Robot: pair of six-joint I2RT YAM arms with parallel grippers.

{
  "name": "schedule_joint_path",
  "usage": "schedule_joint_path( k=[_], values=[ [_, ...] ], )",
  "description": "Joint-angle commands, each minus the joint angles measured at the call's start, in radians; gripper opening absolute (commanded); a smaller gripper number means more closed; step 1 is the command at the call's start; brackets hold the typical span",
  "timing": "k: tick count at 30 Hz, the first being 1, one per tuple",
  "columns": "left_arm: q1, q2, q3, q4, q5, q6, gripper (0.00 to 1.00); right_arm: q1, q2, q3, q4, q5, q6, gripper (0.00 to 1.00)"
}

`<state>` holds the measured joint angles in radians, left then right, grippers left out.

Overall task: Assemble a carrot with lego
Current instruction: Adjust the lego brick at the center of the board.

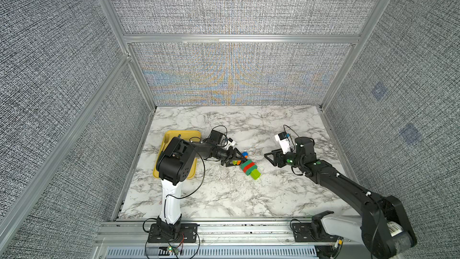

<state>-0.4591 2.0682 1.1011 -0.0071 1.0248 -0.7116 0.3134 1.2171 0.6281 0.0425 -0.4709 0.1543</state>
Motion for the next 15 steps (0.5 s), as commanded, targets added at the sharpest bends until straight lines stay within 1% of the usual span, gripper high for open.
schedule_joint_path(
  k=[1, 5, 9, 11, 15],
  values=[
    [0.022, -0.004, 0.01, -0.129, -0.056, 0.088, 0.69, 0.0, -0.004, 0.0, 0.024, 0.013, -0.002, 0.6],
    [0.039, -0.035, 0.057, -0.32, -0.145, 0.234, 0.76, 0.0, -0.001, 0.004, 0.017, 0.058, 0.0, 0.6],
    [0.043, -0.073, 0.113, -0.491, -0.31, 0.369, 0.77, 0.0, 0.0, 0.023, 0.013, 0.135, 0.011, 0.6],
    [0.045, -0.129, 0.129, -0.541, -0.394, 0.41, 0.77, 0.0, -0.001, 0.035, 0.01, 0.193, 0.014, 0.61],
    [0.043, -0.226, 0.143, -0.571, -0.556, 0.467, 0.77, -0.001, -0.013, 0.036, 0.046, 0.371, 0.032, 0.63]
  ],
)
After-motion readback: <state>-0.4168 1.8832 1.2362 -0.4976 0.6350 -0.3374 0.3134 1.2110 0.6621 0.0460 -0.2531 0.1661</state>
